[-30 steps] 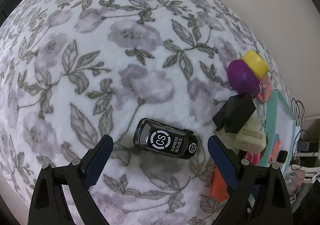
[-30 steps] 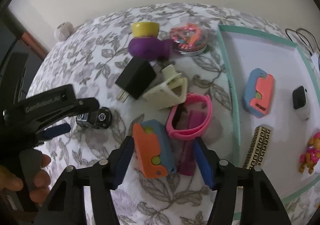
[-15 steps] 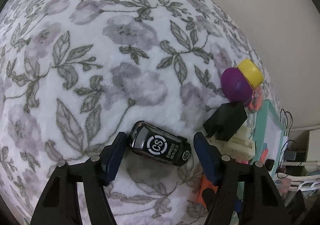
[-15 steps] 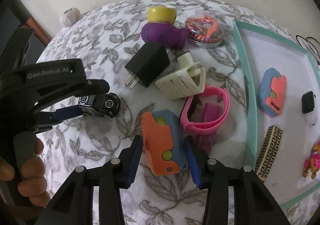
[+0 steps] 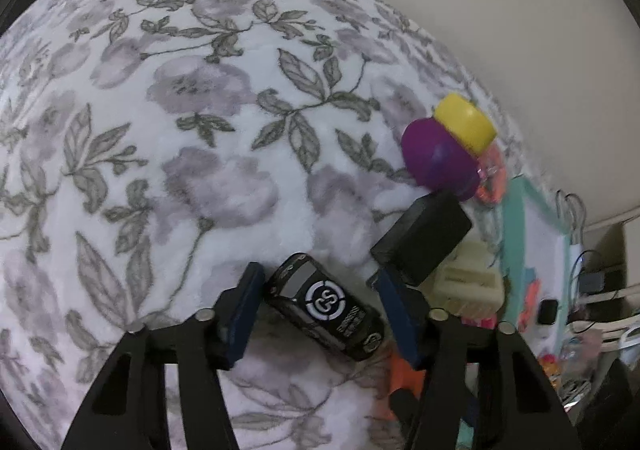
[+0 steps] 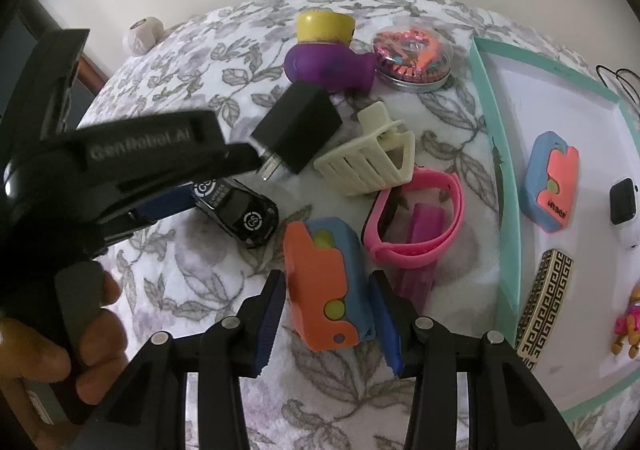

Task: Organize rigid objects
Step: 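Close the left gripper on the black car while the right gripper grasps the orange-blue toy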

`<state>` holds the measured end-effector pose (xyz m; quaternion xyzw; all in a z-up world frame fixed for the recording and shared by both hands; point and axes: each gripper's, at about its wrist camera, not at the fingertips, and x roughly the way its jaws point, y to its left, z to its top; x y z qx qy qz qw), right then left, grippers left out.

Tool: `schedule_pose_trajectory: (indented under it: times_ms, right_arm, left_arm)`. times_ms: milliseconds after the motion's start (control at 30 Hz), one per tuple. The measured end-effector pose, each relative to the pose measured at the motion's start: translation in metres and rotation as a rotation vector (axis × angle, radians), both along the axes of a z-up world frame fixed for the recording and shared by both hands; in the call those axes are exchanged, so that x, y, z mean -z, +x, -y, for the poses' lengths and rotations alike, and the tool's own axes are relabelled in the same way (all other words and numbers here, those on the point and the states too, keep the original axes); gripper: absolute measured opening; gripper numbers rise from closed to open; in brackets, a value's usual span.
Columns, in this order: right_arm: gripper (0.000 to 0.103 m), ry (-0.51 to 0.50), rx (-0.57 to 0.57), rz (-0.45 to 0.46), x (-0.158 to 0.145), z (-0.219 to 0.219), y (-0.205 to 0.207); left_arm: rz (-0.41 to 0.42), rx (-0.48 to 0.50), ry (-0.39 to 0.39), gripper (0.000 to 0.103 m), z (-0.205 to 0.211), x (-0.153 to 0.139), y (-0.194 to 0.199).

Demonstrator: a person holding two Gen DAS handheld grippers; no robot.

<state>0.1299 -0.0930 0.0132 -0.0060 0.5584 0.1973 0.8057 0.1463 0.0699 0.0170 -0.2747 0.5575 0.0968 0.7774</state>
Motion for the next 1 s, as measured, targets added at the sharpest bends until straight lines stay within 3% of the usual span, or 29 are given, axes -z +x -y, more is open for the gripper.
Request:
schedule_pose_trajectory:
  times_ms: [167,600,1000]
  right_arm:
    - [0.046,-0.002,0.003,0.000,0.002,0.001,0.000]
    - [0.046,0.002,-0.007,-0.018,0.013,-0.006,0.003]
    - [0.046,-0.026,-0.020,-0.002,0.013,-0.009,0.000]
  left_arm:
    - [-0.059,0.049,0.039,0.055,0.012,-0.001,0.002]
    - [-0.116,0.091,0.029,0.059,0.035,0.001,0.000]
    - [-0.080,0.093,0.083,0.057,0.053,-0.002,-0.003]
